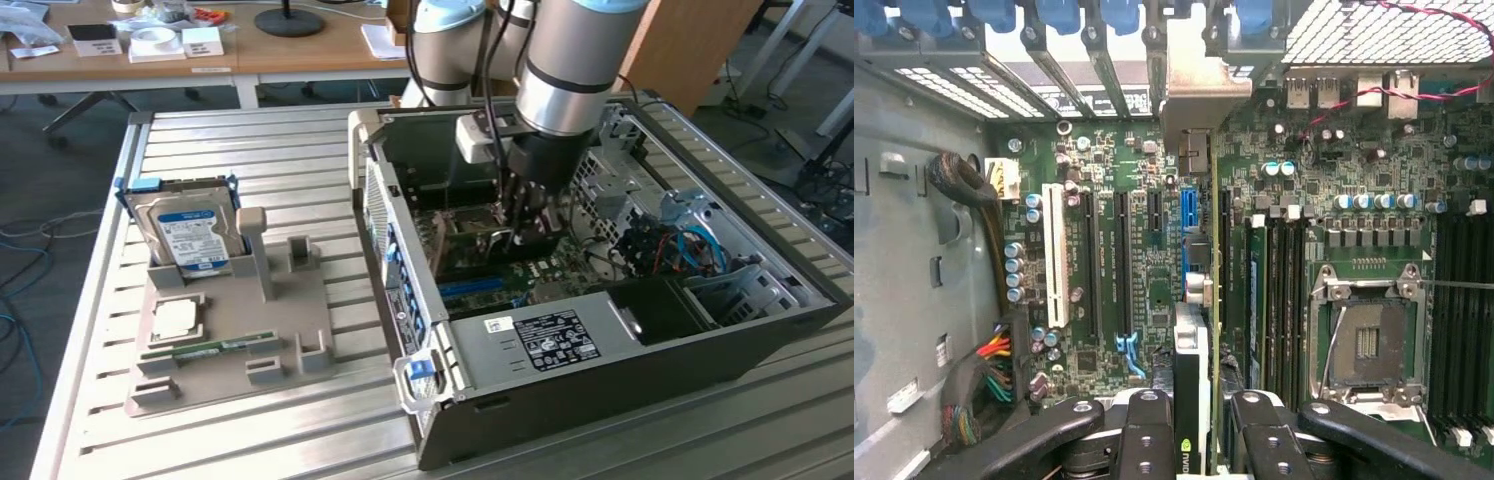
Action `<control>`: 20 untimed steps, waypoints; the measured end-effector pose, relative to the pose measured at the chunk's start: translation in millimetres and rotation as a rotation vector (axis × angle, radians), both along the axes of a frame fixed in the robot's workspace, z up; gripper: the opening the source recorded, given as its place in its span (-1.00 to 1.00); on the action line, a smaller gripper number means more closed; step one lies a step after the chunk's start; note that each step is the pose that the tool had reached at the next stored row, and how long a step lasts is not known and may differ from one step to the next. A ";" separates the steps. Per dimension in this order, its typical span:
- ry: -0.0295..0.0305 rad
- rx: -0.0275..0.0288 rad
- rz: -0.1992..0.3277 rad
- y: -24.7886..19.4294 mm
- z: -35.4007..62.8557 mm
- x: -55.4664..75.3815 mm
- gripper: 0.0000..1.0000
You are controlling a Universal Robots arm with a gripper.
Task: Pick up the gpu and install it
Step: 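Insert the gpu into the slot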
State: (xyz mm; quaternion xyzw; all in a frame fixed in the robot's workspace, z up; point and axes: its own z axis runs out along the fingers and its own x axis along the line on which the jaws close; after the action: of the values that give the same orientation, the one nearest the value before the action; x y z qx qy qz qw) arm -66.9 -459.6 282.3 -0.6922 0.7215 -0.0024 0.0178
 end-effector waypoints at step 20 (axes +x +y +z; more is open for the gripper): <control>0.0001 -0.0002 0.000 -1.4 -12.7 -8.7 -0.46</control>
State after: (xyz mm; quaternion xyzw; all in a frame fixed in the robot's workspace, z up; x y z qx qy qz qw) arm -75.6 -461.0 269.6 -0.6922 0.7215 -0.0024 0.0177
